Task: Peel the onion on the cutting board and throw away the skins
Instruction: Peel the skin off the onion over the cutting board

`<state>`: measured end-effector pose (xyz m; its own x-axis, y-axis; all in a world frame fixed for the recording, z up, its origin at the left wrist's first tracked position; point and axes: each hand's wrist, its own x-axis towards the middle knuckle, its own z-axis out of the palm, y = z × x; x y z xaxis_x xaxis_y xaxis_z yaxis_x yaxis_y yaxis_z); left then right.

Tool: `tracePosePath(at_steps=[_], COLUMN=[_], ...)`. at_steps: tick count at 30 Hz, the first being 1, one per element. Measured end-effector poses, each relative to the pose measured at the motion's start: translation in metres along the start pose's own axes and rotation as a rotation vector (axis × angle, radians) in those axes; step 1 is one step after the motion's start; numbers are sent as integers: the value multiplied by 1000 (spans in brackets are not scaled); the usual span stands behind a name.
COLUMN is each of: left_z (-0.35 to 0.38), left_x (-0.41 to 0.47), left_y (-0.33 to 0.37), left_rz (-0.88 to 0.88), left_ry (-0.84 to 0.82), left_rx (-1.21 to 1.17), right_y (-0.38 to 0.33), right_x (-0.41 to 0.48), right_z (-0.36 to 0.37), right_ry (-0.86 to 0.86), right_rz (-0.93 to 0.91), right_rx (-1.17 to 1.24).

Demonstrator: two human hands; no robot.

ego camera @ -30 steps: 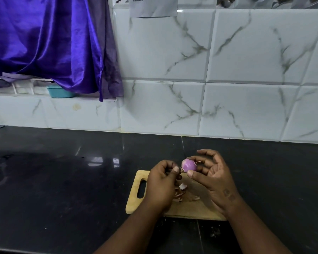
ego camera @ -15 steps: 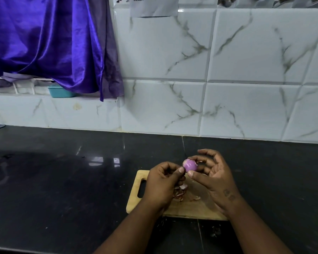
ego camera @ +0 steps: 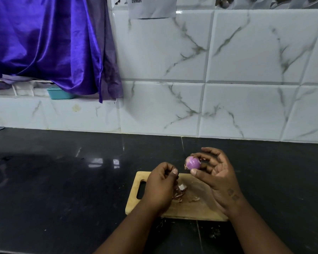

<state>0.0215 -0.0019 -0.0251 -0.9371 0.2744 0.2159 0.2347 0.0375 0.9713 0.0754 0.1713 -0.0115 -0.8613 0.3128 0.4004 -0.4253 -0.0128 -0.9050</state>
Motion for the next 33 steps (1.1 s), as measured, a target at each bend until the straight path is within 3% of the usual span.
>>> tracePosePath(at_steps=[2,5,11,16,33], left_z=[2,4,3,3,4], left_x=[-6,-8,-7,-7,0], left_y=[3,6,6,9,1], left_rz=[168,227,269,379,274], left_ry=[49,85,99,119,192], left_rx=[275,449,276,264,226], right_y=[0,3,6,6,6], right_x=[-1,-1,-1,-3,-5], right_z=[1,4,6,7,9], right_ry=[-14,-20,-55,-89,-90], right_rz=[-18,-20,-24,-22,-29], right_rx=[-97,-153,-200,-252,-311])
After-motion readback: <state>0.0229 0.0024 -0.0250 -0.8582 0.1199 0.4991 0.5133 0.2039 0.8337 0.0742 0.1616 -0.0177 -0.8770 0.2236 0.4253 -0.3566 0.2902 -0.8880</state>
